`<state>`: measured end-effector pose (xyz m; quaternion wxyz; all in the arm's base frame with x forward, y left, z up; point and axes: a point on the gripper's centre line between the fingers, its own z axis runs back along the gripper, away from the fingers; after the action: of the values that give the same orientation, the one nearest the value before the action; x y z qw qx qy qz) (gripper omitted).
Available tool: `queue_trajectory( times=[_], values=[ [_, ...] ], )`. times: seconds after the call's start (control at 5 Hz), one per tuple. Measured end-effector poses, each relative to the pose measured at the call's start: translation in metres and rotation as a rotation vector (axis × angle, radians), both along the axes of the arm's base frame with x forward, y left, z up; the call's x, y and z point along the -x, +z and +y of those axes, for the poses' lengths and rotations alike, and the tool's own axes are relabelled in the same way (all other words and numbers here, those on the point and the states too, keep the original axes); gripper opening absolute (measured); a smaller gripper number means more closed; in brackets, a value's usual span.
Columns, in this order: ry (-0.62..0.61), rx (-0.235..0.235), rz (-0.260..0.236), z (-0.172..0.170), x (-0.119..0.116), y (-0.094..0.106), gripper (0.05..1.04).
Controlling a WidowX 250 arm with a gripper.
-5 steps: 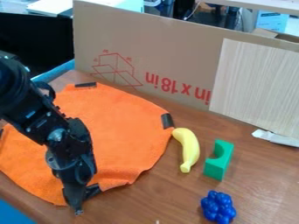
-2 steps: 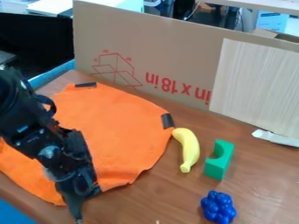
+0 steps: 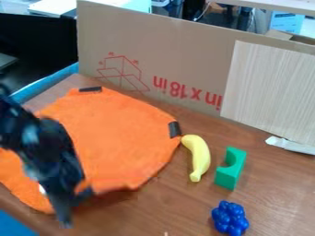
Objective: Fold the cloth from the bottom right to top left
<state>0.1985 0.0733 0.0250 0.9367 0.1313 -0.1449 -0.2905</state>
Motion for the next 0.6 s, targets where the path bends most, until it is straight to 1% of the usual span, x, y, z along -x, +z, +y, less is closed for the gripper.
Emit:
queue_trajectory(
  times=[0.2,0.4,0.6],
  values=[
    [0.047,0.037,-0.065,0.019,0.001,0.028,0.051],
    [0.08,0.06,-0.069,0.035,-0.003,0.036,0.05],
    [0.055,0.077,0.003,0.047,-0.015,0.032,0.05]
  ],
)
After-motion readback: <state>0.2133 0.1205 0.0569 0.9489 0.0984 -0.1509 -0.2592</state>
